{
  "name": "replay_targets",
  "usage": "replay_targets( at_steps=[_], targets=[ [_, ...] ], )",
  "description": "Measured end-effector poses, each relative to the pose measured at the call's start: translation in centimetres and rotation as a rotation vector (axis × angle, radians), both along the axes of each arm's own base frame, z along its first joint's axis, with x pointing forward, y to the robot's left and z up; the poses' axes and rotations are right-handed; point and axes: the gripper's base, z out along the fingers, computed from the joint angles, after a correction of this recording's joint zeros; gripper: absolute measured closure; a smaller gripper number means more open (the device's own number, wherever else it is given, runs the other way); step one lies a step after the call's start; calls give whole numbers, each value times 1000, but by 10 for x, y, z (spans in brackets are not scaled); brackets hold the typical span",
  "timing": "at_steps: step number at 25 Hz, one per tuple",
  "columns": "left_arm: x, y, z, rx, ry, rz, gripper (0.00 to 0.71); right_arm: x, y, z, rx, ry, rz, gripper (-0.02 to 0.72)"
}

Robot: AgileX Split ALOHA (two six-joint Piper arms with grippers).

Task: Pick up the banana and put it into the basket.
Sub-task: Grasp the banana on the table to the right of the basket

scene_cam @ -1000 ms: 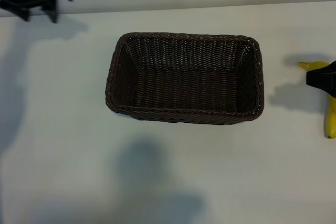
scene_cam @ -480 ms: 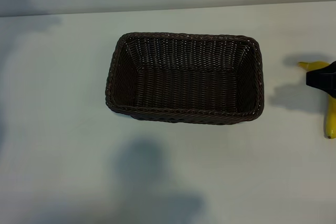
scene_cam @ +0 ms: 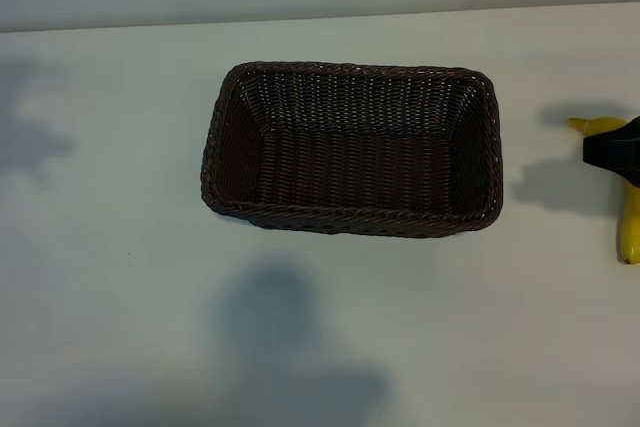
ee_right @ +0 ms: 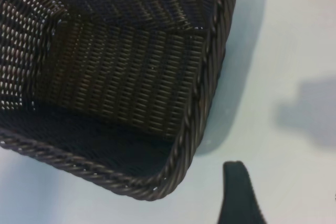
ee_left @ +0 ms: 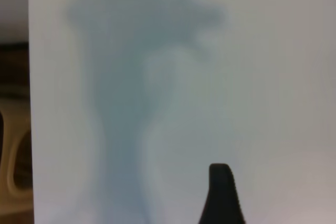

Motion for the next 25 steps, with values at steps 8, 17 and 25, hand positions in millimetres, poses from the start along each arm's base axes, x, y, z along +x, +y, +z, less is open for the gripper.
replay_targets(
  at_steps=[8, 17, 25],
  targets=[
    [-86, -6, -68, -113, 94, 8, 166, 0, 0, 0, 0, 0, 0, 258],
    [-156, -5, -122, -135, -39, -4, 167, 0, 0, 0, 3, 3, -1, 258],
    [-196, -4, -110, -146, -340, -25, 167, 0, 0, 0, 12, 10, -13, 258]
  ],
)
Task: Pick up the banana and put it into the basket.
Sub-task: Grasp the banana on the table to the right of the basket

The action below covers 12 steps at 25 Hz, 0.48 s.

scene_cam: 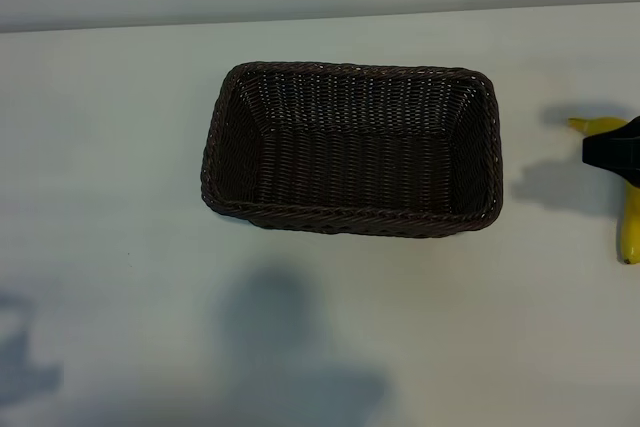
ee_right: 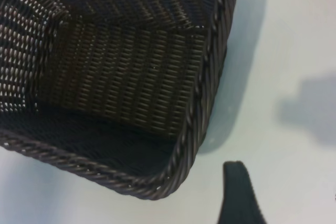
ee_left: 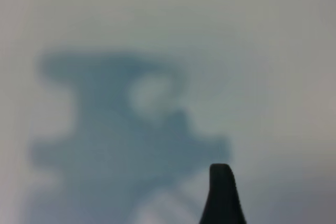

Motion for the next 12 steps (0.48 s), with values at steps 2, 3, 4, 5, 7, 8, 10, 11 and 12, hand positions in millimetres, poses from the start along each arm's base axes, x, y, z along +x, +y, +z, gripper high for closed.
replay_targets(
  at_steps=[2, 3, 4, 5, 7, 8, 10, 11, 12],
  targets=[
    [-10, 0, 1, -3, -69, 0, 167, 1, -1, 0, -6, -8, -11, 249],
    [-15, 1, 1, -4, -104, 0, 167, 2, -2, 0, -14, -15, -18, 242],
    [-21, 1, 1, -5, -141, 0, 167, 3, -3, 2, -24, -24, -20, 229],
    [-25, 1, 1, -7, -171, 0, 167, 4, -3, 4, -34, -31, -20, 214],
    [-33, 1, 1, -9, -221, 0, 167, 7, -5, 10, -62, -46, -21, 183],
    [-34, 1, 1, -10, -227, 1, 167, 10, -7, 15, -81, -54, -24, 164],
    [-33, 1, 0, -11, -226, 0, 167, 17, -11, 22, -112, -48, -47, 147],
    [-33, 1, 0, -11, -225, 0, 167, 21, -13, 25, -131, -40, -57, 141],
    [-33, 1, 0, -11, -225, 0, 167, 27, -17, 28, -164, -24, -64, 138]
  ],
)
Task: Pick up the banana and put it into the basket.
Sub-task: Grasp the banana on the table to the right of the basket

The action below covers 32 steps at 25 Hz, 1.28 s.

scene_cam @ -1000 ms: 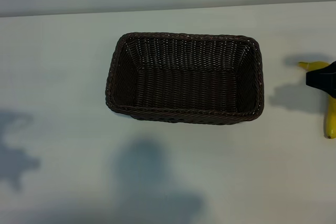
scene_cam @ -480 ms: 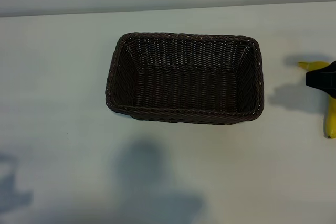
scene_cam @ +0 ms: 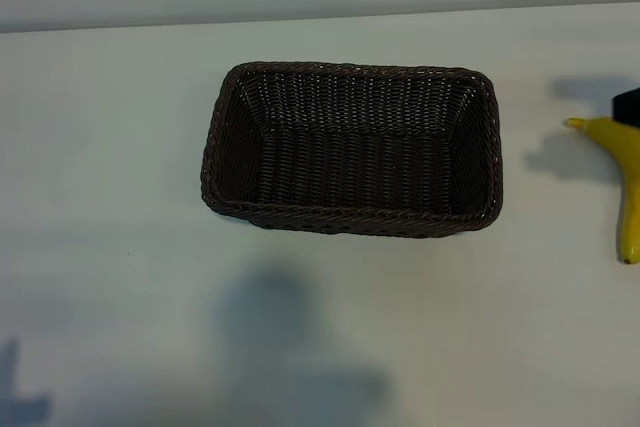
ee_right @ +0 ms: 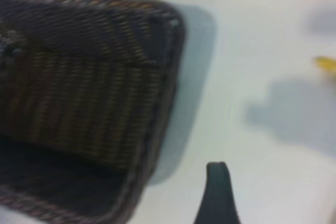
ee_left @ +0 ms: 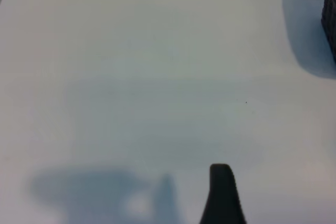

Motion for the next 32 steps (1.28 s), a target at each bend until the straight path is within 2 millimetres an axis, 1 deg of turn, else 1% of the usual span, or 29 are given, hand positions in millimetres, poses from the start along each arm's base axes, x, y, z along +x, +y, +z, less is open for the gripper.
replay_targets(
  at_steps=[3, 7, 9, 12, 15, 18, 23, 29, 32],
  targets=[
    [0, 0, 0, 0, 0, 0, 168, 19, -9, -2, -54, 105, -36, 136],
    [0, 0, 0, 0, 0, 0, 168, 46, -21, -18, -131, 234, -75, 135],
    [0, 0, 0, 0, 0, 0, 168, 59, -26, -32, -164, 289, -95, 135],
    [0, 0, 0, -3, 0, 1, 168, 71, -31, -53, -196, 358, -107, 135],
    [0, 0, 0, -3, 0, 1, 168, 79, -34, -76, -204, 417, -109, 135],
    [0, 0, 0, -3, 0, 1, 168, 84, -34, -94, -201, 458, -110, 135],
    [0, 0, 0, -3, 0, 1, 168, 91, -36, -120, -200, 489, -114, 135],
    [0, 0, 0, -3, 0, 1, 168, 95, -36, -142, -195, 526, -124, 135],
    [0, 0, 0, -2, 0, 1, 168, 96, -36, -147, -194, 540, -122, 135]
  ],
)
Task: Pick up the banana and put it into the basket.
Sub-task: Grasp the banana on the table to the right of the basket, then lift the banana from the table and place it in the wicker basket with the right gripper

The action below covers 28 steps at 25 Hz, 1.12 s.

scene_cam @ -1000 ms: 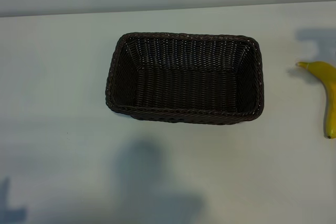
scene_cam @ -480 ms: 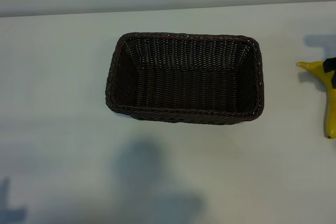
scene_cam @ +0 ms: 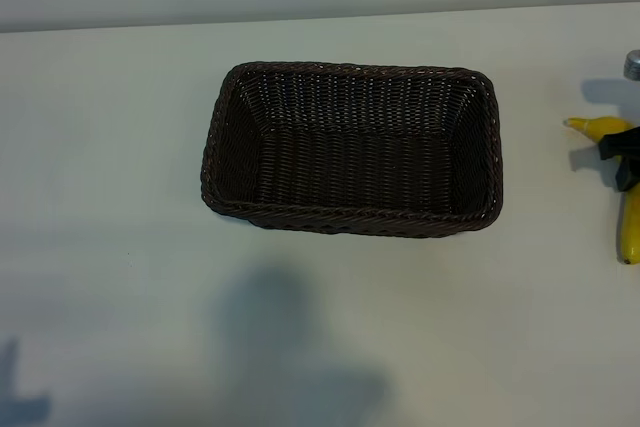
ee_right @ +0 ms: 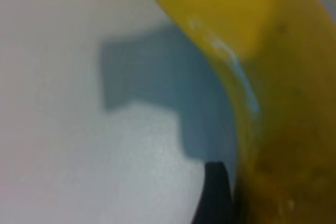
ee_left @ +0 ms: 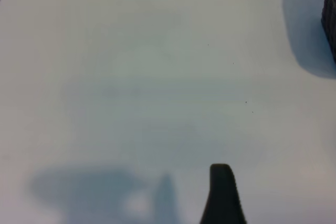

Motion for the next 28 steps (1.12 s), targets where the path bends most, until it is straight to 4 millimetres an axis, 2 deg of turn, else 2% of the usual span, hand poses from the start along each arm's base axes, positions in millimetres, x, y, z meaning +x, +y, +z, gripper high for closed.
replay_targets(
  at_steps=[3, 5, 8, 10, 13, 17, 19, 23, 28],
  targets=[
    [0, 0, 0, 0, 0, 0, 168, 0, 0, -2, 1, 5, -2, 174],
    [0, 0, 0, 0, 0, 0, 168, 1, 0, -2, 1, 4, -2, 271],
    [0, 0, 0, 0, 0, 0, 169, 1, 0, -1, 1, 2, -4, 284],
    [0, 0, 0, 0, 0, 0, 169, 0, 0, 7, -1, -17, -3, 284],
    [0, 0, 0, 0, 0, 0, 169, 1, 0, 38, -3, -66, 1, 284],
    [0, 0, 0, 3, 0, -2, 169, 3, 1, 102, -5, -130, 34, 284],
    [0, 0, 0, 3, 0, -2, 169, 3, 3, 126, -8, -145, 59, 284],
    [0, 0, 0, 3, 0, -2, 169, 6, 17, 147, -8, -125, 138, 284],
    [0, 0, 0, 3, 0, -2, 169, 9, 71, 160, -6, -153, 320, 284]
  ],
)
